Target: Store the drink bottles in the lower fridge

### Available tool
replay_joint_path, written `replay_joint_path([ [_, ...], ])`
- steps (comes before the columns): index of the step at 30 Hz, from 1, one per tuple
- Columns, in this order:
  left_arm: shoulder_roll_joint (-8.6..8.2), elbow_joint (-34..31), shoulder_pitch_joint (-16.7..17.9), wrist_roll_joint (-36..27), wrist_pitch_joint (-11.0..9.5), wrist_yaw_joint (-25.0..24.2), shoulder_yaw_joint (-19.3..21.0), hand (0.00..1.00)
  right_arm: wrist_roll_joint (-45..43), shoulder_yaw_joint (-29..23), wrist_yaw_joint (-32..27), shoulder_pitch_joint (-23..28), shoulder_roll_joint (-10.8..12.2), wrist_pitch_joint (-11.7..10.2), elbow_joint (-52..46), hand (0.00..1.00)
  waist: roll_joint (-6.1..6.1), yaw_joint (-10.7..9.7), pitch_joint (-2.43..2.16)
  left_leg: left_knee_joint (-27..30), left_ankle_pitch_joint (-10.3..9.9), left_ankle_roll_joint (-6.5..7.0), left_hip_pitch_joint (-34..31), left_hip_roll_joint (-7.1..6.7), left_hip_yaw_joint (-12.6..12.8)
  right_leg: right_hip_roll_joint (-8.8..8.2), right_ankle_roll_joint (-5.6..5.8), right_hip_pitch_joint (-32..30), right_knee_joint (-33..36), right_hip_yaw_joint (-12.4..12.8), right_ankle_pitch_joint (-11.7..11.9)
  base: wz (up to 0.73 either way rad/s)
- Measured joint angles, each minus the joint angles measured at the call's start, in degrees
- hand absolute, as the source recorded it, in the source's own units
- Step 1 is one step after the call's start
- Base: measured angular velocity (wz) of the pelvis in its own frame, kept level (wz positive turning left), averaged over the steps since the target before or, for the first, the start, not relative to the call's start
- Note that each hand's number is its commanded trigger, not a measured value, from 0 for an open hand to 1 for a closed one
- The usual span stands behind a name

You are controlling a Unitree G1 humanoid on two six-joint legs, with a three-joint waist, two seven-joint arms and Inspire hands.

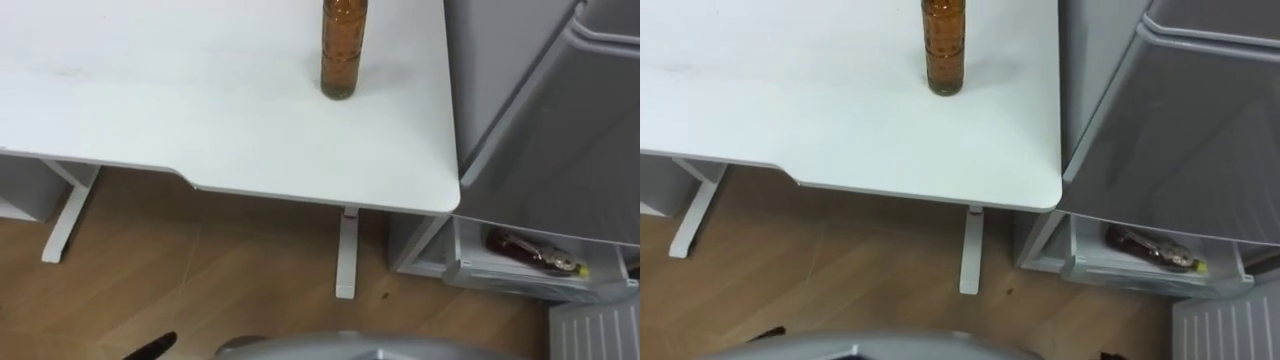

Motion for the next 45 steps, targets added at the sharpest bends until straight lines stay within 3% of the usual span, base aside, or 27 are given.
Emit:
replay_joint_path([
  [5,-0.19,-17.5,0.8,1.9,-2.6,10.0,0.5,0.0,-0.4,0.1,0.0,-0.6,0.1,-0.4,-2.1,0.0,0.03,0.3,-0.01,0.5,0.1,-0.03,-0.8,-0.09,-1.1,0.04,-0.1,0.2,-0.1,-1.1,0.2,0.1],
  [7,-0.25,-24.1,0.4,3.5,-6.5,13.6,-0.1,0.0,0.1,0.8,0.0,-1.0,0.1,-1.8,-2.2,0.0,0.22,0.3,0.09,0.4,0.2,-0.04,-0.9,-0.09,-1.1,0.07,-0.12,0.1,-0.2,-1.2,0.2,0.02],
  [10,-0.3,-32.5,0.5,3.8,-8.9,17.4,-1.3,0.0,0.2,1.0,0.1,-1.4,0.8,-3.1,-2.3,0.0,0.56,-0.1,0.08,0.3,0.2,-0.04,-1.1,-0.1,-1.3,0.06,-0.11,0.1,-0.3,-1.5,0.2,0.01],
  [12,-0.32,-35.0,0.4,5.6,-10.4,18.1,-2.1,0.0,0.2,1.0,0.1,-1.4,1.2,-3.5,-2.3,0.0,0.61,-0.1,0.08,0.3,0.2,-0.03,-1.1,-0.12,-1.3,0.05,-0.11,0.0,-0.3,-1.5,0.2,0.0],
  [14,-0.42,-38.1,0.4,8.9,-10.6,18.8,-2.9,0.0,-0.1,1.1,0.3,-1.3,1.5,-4.1,-2.3,0.0,0.6,-0.1,-0.01,0.3,0.2,-0.02,-1.0,-0.13,-1.3,0.05,-0.09,-0.1,-0.3,-1.4,0.2,0.0],
  [16,-0.41,-45.6,0.5,10.1,-10.9,19.0,-4.0,0.0,0.0,1.1,1.3,-1.2,1.6,-5.0,-2.1,0.0,0.0,-0.2,0.24,0.4,0.2,-0.02,-1.2,-0.16,-1.4,0.05,-0.09,-0.1,-0.5,-1.6,0.2,0.04],
  [22,-0.24,-61.7,-0.3,16.4,-12.2,16.1,-7.8,0.0,0.3,1.0,2.7,-1.3,1.8,-7.5,-1.6,0.0,-0.55,-2.0,0.18,0.5,0.3,0.13,-1.3,-0.77,-2.8,-0.21,0.02,0.8,-1.4,-2.3,0.3,0.12],
  [27,-0.27,-65.1,-1.8,20.2,-12.8,11.2,-11.0,0.0,1.3,1.0,3.9,-1.2,1.9,-7.6,-0.9,0.0,-0.38,-3.3,0.2,0.5,0.3,0.23,-0.9,-0.95,-2.8,-0.24,0.29,1.4,-2.2,-2.2,0.4,0.0],
  [31,-0.34,-65.1,-3.9,26.2,-12.8,8.1,-15.2,0.0,4.5,1.2,4.0,-1.5,2.5,-7.8,0.5,0.0,-0.78,-4.4,0.8,0.5,0.3,0.23,-1.0,-0.9,-2.6,-0.16,0.3,1.6,-2.2,-1.9,0.4,-0.01],
  [34,-0.37,-65.1,-4.0,29.6,-12.8,5.1,-16.7,0.0,4.3,1.2,4.4,-1.9,2.6,-8.9,0.9,0.0,-0.8,-5.0,0.79,0.4,0.3,0.23,-1.0,-0.88,-2.1,-0.16,0.34,1.2,-2.2,-1.2,0.5,-0.09],
  [38,-0.33,-64.9,-4.5,30.0,-12.8,2.3,-19.0,0.0,3.9,1.6,4.3,-2.1,2.7,-9.3,0.9,0.0,-0.78,-5.4,0.9,0.1,0.3,0.24,-0.3,-0.75,-1.0,-0.13,0.37,0.8,-2.1,0.2,0.5,-0.17],
  [45,-0.33,-64.5,-6.4,29.8,-12.1,-2.3,-21.1,0.0,3.5,3.2,4.1,-2.7,2.8,-9.7,0.8,0.0,-0.88,-8.1,0.95,-0.3,0.3,0.24,0.0,-0.64,0.4,-0.17,0.44,0.7,-2.2,1.2,0.6,-0.08],
])
